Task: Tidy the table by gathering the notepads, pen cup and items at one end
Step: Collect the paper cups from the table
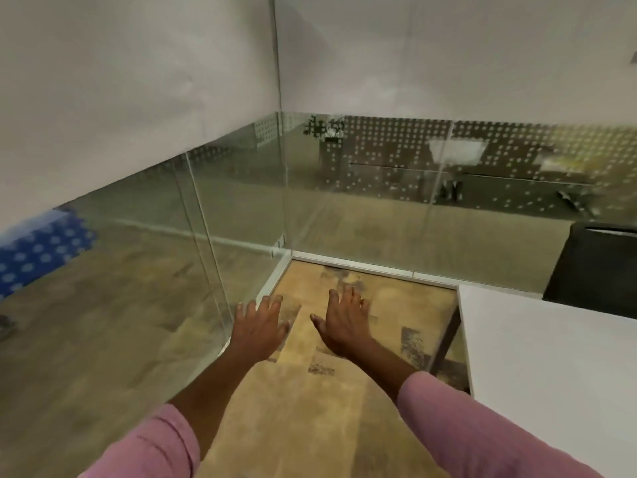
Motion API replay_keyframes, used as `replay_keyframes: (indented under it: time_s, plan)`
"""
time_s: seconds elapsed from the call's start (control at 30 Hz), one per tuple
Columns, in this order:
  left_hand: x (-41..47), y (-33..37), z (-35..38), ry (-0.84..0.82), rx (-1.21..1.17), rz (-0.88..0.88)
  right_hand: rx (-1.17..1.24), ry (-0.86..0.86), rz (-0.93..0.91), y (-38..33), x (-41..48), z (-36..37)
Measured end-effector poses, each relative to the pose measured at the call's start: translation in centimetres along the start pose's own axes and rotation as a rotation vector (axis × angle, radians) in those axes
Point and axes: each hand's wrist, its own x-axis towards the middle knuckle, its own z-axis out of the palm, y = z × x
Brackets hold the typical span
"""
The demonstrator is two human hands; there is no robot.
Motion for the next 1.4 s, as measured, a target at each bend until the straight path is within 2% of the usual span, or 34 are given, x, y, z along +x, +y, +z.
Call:
replay_keyframes:
  time_s: [0.47, 0.63, 1.0, 1.23, 1.4]
  plan:
    - [37.2, 7.3, 4.7, -0.027, -0.084, 0.282, -0.020, 0.098, 0.317, 15.7, 26.8, 1.7]
    - [50.2, 12.1, 4.8, -0.035, -0.091, 0.409, -0.052, 0.111, 0.463, 23.0, 35.1, 1.2]
    - [72.3, 32.9, 6.4, -0.006, -0.160, 0.731, -0.062, 0.173, 0.733, 43.6, 47.6, 1.9]
    - [86.2, 48.3, 7.0, -0.007, -0.218, 0.822, -0.123, 0.186, 0.833, 60.4, 56.7, 0.4]
    - [93.6, 58.1, 6.0, -0.020, -0.233, 0.902, -0.134, 0.192, 0.920, 70.3, 59.9, -1.4]
